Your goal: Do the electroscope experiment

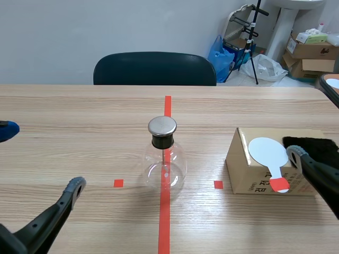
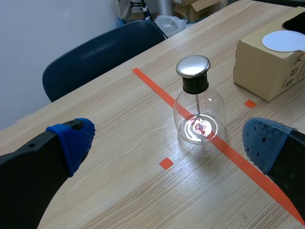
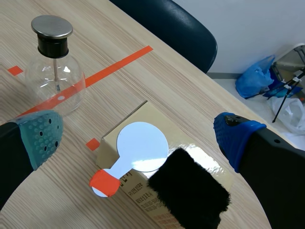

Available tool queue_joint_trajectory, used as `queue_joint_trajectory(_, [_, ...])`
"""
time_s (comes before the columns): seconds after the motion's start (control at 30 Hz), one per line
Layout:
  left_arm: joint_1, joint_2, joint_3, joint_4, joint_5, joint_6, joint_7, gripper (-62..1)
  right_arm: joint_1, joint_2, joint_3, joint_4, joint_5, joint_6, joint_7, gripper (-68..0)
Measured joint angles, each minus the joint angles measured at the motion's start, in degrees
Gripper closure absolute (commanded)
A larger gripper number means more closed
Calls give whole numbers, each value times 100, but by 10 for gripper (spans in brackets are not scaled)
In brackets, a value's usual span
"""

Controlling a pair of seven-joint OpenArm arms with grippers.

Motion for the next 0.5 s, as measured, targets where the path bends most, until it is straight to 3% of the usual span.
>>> queue_joint_trajectory(0.17, [0,0,0,0,0,-2,0,-623,-15,-155,0,0,-2,-28,-337,-679])
queue_joint_trajectory(0.5, [0,0,0,0,-317,-22,-11,-623,-28,-168,0,0,0,-48,-330,-679])
